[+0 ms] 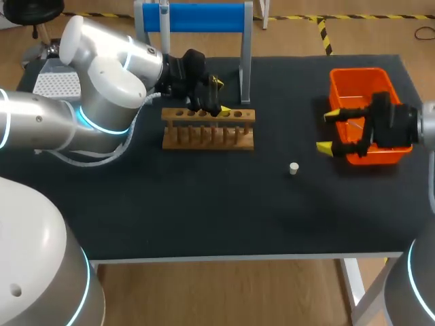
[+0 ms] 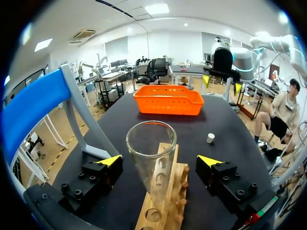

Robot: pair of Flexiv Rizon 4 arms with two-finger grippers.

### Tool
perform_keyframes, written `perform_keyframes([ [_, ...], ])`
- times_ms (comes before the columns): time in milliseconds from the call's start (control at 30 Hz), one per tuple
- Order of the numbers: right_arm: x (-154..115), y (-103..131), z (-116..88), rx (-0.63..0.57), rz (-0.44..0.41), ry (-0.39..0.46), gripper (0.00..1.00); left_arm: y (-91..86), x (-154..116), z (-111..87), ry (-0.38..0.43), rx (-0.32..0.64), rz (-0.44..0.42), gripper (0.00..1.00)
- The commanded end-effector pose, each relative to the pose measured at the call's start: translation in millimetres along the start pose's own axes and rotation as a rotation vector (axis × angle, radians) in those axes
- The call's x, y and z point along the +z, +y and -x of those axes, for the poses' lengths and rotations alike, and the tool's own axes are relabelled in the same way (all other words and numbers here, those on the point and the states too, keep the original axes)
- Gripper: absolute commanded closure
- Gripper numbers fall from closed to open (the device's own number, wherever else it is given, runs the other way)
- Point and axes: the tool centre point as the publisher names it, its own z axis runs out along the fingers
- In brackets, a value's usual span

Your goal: Invert the test tube, pick up the pipette, mount the tip to pipette, aspirate from beaker and dispense into the tube, eject the tip, return the pipette, and cap with the stopper.

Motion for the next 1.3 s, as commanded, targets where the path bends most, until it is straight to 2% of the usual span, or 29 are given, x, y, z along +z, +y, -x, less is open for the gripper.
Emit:
perform_keyframes([
  [33,8.2,-20.8,-16.4,0.011,0.017,-0.022,0.0,-0.6,0.3,1.0,0.003,-0.001,0.004,0.0],
  [467,37.7,-68.6,-26.8,0.025,-0.063,-0.046,0.0,-0.6,0.3,1.0,0.003,-0.001,0.004,0.0],
  [933,54.2,-82.2,-25.9,0.038,-0.174,-0.089,0.0,-0.6,0.3,1.0,0.003,-0.001,0.004,0.0],
  [1300,66.4,-91.1,-21.1,0.053,-0.231,-0.12,0.0,-0.6,0.3,1.0,0.003,-0.001,0.004,0.0],
])
